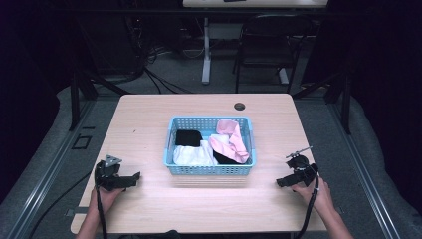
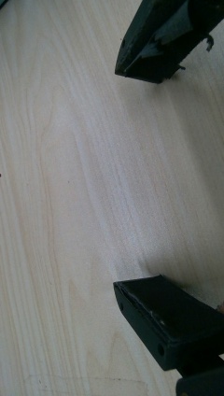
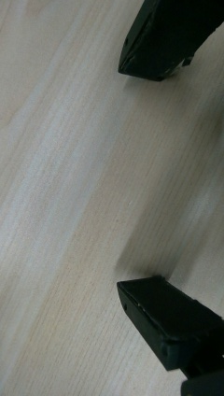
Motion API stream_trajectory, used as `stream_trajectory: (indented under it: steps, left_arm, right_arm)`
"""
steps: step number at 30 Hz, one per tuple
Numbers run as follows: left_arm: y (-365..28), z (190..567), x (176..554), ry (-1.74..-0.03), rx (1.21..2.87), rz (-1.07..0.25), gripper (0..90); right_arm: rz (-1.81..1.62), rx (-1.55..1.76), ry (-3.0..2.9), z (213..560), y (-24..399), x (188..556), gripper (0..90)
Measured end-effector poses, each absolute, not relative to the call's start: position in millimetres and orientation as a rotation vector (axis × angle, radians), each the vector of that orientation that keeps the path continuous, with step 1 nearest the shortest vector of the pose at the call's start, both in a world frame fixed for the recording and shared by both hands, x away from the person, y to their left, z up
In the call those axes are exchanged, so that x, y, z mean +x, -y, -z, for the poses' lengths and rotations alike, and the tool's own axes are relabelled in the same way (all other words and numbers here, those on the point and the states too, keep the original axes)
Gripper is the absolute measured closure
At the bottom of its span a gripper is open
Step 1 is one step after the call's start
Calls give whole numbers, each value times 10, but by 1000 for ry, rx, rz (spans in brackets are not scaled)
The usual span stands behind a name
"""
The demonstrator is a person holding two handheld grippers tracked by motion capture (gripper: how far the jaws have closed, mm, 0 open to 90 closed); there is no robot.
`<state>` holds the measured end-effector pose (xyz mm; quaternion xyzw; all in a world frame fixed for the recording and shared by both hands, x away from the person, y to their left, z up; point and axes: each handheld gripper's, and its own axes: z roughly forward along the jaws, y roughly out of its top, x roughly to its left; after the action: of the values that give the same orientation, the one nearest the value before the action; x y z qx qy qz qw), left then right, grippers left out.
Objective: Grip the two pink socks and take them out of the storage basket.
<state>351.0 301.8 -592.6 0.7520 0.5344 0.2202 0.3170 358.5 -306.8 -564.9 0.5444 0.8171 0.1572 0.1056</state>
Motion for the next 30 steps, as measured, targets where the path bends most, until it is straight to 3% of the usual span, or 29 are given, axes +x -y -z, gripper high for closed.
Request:
stream_trajectory:
  steps: [30]
  left_arm:
    - [-3018,5924,3529,-1403,1987,-581,4]
  right_arm:
    - [-465,1624,-2458,5626,3180,3645,0]
